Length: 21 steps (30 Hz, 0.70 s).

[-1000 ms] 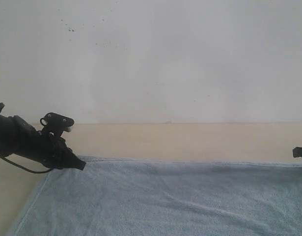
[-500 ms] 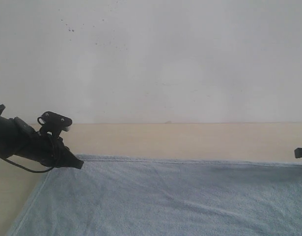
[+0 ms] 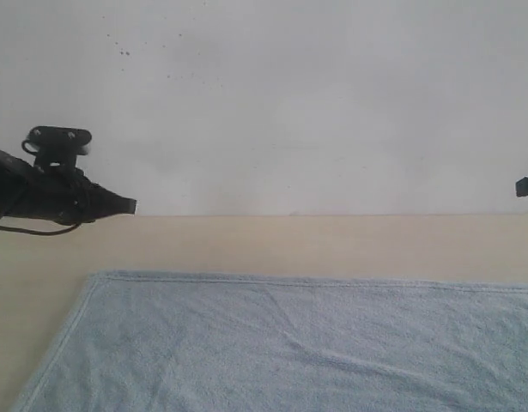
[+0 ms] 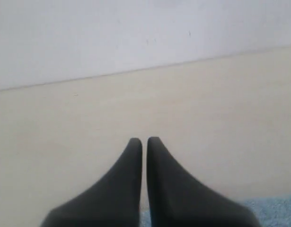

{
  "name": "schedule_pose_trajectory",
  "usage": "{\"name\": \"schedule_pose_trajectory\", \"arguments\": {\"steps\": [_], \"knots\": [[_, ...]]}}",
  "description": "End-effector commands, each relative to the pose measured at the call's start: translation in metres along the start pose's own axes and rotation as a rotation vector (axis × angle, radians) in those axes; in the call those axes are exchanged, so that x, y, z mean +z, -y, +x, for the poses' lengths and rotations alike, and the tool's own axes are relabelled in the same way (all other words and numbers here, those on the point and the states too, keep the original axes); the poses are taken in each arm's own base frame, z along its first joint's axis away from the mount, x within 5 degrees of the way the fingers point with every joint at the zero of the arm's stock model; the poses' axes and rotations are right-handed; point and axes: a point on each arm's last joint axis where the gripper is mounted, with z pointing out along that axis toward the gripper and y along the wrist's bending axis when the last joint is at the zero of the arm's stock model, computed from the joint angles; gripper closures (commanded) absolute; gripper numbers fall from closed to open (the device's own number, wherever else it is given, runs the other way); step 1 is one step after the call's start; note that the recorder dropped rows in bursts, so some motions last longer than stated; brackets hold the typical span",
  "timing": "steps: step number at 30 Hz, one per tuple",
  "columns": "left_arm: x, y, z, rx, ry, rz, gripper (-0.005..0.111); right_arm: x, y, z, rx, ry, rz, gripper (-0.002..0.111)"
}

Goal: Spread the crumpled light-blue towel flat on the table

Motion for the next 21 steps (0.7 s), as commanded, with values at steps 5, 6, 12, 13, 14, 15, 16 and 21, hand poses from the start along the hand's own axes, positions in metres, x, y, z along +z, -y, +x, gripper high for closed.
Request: {"name": "schedule_pose_trajectory", "arguments": {"steps": [5,6,12,13,14,15,16,21], "knots": [[-0.061,-0.026,0.044,-0.181,0.038,-0.297,0.103,-0.025,-0.051,0.025,-0.102,0.184,0.124,0.109],[-0.069,-0.029,0.051,-0.177,0.041,-0.334,0.103,-0.032,-0.059,0.028,-0.116,0.246,0.158,0.109],[-0.127,-0.038,0.081,-0.168,0.071,-0.453,0.103,-0.081,-0.088,0.048,0.231,0.481,0.142,0.109],[-0.139,-0.038,0.081,-0.194,0.093,-0.455,0.103,-0.087,-0.090,0.051,0.316,0.479,0.108,0.109],[-0.151,-0.038,0.081,-0.218,0.122,-0.459,0.103,-0.096,-0.092,0.053,0.378,0.488,0.084,0.109],[-0.164,-0.038,0.078,-0.233,0.156,-0.455,0.103,-0.105,-0.093,0.056,0.392,0.500,0.075,0.109],[-0.177,-0.038,0.077,-0.240,0.187,-0.452,0.103,-0.113,-0.095,0.058,0.379,0.512,0.073,0.109],[-0.242,-0.033,0.079,-0.237,0.364,-0.397,0.103,-0.174,-0.102,0.089,0.168,0.589,0.090,0.109]]}}
